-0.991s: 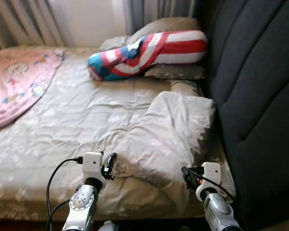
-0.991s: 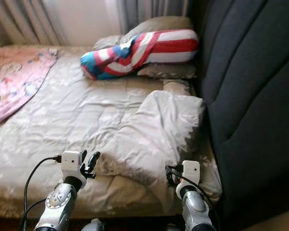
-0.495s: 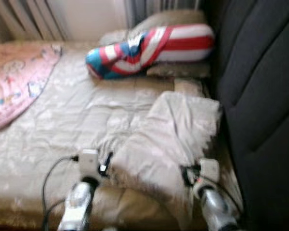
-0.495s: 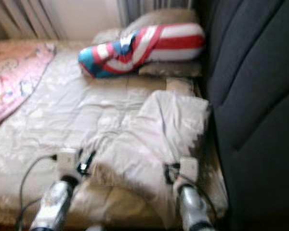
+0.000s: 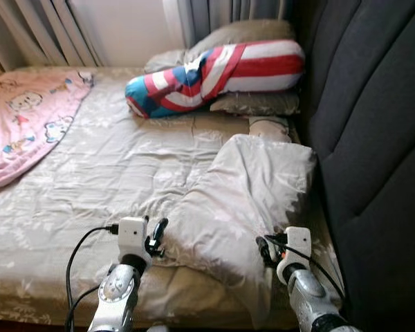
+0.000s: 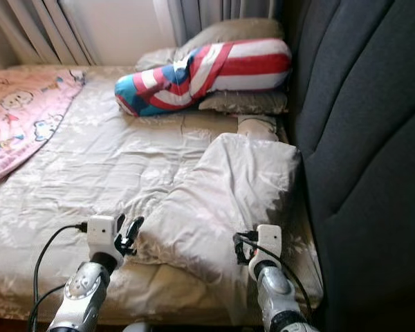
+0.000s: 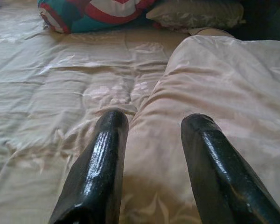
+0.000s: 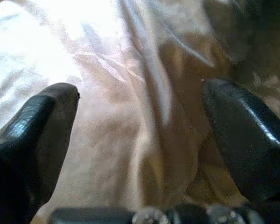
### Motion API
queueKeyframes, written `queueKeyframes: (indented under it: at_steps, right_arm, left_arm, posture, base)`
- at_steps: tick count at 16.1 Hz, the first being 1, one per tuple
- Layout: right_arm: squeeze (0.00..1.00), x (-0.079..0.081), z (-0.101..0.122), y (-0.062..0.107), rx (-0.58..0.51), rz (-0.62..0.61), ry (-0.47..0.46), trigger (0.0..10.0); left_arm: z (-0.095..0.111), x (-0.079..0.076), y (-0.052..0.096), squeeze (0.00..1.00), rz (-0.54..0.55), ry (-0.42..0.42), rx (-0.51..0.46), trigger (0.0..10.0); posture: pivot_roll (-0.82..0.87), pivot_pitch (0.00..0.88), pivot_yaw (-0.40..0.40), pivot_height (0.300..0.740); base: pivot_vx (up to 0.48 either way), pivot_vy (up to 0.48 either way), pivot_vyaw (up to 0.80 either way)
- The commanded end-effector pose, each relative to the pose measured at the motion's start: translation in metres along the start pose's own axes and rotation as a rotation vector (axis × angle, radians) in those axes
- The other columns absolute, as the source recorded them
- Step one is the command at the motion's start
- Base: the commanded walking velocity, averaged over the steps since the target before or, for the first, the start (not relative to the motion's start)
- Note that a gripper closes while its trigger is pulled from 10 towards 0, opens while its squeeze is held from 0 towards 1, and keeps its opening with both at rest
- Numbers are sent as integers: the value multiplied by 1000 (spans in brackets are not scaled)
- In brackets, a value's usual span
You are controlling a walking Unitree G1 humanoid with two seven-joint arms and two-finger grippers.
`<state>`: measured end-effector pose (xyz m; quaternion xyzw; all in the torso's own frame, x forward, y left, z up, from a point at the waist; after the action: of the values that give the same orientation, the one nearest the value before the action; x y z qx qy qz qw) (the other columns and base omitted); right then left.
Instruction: Clean up the room
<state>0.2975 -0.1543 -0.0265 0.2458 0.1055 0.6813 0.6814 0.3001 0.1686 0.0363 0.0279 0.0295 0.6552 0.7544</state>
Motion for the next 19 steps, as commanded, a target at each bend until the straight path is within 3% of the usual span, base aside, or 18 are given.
queueKeyframes:
  at_steps: [1, 2, 5, 6, 7, 8, 12, 19]
  right_arm:
    - [1000, -1, -6, 0, 44, -35, -36, 10000]
    - [1000, -4, -8, 0, 69, -58, -10, 10000]
    - [1000, -9, -11, 0, 121, -111, -46, 10000]
    - [1000, -7, -10, -1, 116, -114, -133, 10000]
    - [400, -3, -7, -3, 114, -109, -216, 10000]
    - [0, -1, -5, -4, 110, -106, -224, 10000]
    - [0, 10, 13, -12, 95, -74, -274, 10000]
    - [0, -1, 2, -8, 154, -169, -160, 10000]
  left_arm:
    - [3, 6, 1, 0, 9, -5, -5, 10000]
    - [4, 6, 0, 0, 7, -10, -4, 10000]
    - [9, 9, -1, 0, -2, -17, -12, 10000]
    - [10, 11, -1, 0, -7, -30, -8, 10000]
    - [12, 15, 1, 0, -4, -34, -13, 10000]
    - [13, 16, 1, 0, -3, -36, -15, 10000]
    - [16, 21, 7, 0, 3, -48, -19, 10000]
    - [14, 25, 21, 0, 6, -57, 10, 10000]
  posture:
    - [-4, 88, 24, 670]
    - [1, 91, 29, 670]
    - [18, 103, 45, 670]
    - [37, 107, 55, 670]
    - [47, 109, 58, 670]
    - [59, 110, 62, 670]
    - [87, 121, 69, 670]
    - [99, 159, 81, 670]
  base:
    - [0, 0, 0]
    - [0, 0, 0]
    - [0, 0, 0]
    - [0, 0, 0]
    - [0, 0, 0]
    - [0, 0, 0]
    - [0, 0, 0]
    - [0, 0, 0]
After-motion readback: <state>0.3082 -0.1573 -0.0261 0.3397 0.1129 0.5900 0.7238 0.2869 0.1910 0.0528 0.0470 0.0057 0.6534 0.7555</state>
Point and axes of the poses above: a point about 5 cm out from each wrist's last joint towards the gripper, its own y axis pointing back from the gripper into the wrist, its own z axis along the axis of the wrist's last joint, x = y × z, the point moved 2 cm from there along -y, pointing out of the wrist towards the gripper, and after that the axes turned 1 degree about -y, right-handed, at the moved point
